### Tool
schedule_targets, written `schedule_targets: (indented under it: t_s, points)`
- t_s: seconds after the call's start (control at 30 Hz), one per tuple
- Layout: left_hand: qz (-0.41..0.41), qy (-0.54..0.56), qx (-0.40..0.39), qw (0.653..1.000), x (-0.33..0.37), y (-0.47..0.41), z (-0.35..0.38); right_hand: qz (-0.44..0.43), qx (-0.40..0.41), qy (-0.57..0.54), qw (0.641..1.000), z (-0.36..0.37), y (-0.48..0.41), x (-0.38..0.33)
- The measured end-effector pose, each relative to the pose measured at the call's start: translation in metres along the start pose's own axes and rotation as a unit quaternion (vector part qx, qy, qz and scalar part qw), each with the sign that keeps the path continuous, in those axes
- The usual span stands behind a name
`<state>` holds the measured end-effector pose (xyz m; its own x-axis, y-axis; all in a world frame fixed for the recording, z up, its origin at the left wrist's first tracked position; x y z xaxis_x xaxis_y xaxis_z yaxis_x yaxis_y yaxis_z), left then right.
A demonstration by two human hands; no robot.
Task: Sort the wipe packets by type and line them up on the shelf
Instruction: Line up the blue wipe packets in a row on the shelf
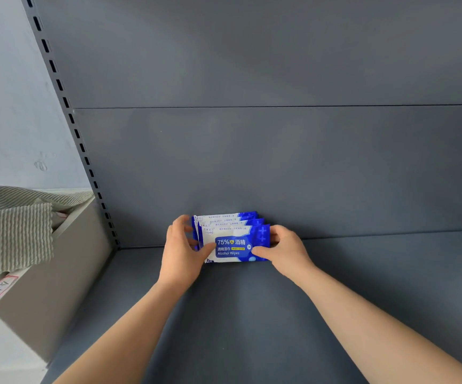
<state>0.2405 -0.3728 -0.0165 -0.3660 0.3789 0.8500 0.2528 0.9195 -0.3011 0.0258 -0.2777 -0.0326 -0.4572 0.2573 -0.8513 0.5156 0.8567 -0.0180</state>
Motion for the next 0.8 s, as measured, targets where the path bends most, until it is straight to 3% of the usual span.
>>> schedule_targets:
  t_s: [0.17,0.47,0.63,0.8]
  points:
    - [-0.019,-0.042,-0.067,0.997,-0.011,0.005,0.01,-0.022,0.002,0.06,0.998,0.012,-0.005,-0.008]
    - [-0.057,-0.001,-0.084,0.995,-0.018,0.002,0.008,0.025,0.023,0.09,0.995,0.013,-0.01,-0.01]
    - [-0.078,0.026,-0.086,0.993,-0.022,0.004,0.0,-0.001,0.006,0.101,0.995,0.008,-0.005,-0.01]
    - [-0.049,-0.058,-0.085,0.993,-0.015,0.009,0.0,-0.024,0.001,0.163,0.986,-0.001,0.007,-0.015]
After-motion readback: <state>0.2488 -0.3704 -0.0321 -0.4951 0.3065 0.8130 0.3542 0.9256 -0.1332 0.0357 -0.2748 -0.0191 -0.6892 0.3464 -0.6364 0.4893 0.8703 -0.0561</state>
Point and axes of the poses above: each hand's wrist, its own y-axis away from the middle knuckle, its own z-axis out of the palm, x = y × z, the point moved 8 cm from there along -y, towards the middle knuckle, and after that the axes turned 3 degrees about y, right-handed, at the moved point
